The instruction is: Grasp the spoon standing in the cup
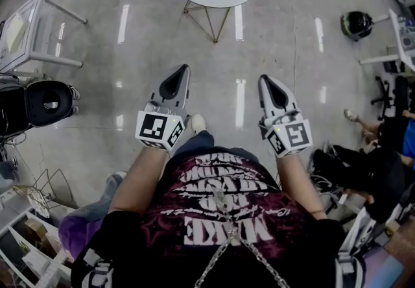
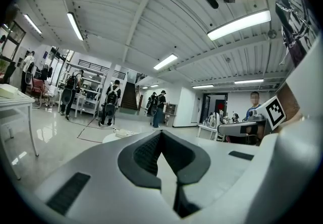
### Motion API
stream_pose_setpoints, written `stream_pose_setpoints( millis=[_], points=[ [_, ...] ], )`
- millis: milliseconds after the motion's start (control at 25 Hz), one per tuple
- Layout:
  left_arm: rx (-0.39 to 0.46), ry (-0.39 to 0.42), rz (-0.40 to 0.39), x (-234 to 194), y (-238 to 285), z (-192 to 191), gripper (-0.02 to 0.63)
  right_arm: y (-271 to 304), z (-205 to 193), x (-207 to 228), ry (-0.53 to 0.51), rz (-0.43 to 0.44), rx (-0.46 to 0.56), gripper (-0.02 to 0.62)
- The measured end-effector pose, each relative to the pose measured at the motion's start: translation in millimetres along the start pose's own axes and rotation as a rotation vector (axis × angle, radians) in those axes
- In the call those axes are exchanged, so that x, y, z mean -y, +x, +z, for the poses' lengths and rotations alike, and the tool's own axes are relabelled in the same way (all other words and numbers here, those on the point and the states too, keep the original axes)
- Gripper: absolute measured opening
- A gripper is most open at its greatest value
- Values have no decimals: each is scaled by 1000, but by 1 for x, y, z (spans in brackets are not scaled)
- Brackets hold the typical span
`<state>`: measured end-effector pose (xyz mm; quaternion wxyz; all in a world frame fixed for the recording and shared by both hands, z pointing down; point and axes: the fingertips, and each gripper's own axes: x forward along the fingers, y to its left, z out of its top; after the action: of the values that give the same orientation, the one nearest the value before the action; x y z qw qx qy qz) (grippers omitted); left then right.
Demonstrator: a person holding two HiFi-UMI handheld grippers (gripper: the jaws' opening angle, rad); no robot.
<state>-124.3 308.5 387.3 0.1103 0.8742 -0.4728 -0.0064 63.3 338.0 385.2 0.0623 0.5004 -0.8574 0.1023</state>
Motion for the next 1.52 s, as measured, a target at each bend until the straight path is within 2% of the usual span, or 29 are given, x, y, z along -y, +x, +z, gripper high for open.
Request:
stream_pose_setpoints(
  millis=[240, 400, 760, 1080, 1520],
  points=[
    [26, -10, -13, -25, 8, 12, 25, 23, 20, -6, 19, -21, 36, 34],
    [37, -24, -22, -32, 16, 15, 25, 27, 31, -7, -12, -34, 40, 34],
    [67, -24, 18, -50, 43, 31, 25, 51, 42, 31, -17, -51, 53, 34],
    [45, -49, 24, -63, 76, 31, 25, 83, 50, 50, -43, -25, 51, 34],
    [10, -22, 15, -64, 118, 24, 25, 100, 40, 80, -28, -15, 20, 34]
  ],
)
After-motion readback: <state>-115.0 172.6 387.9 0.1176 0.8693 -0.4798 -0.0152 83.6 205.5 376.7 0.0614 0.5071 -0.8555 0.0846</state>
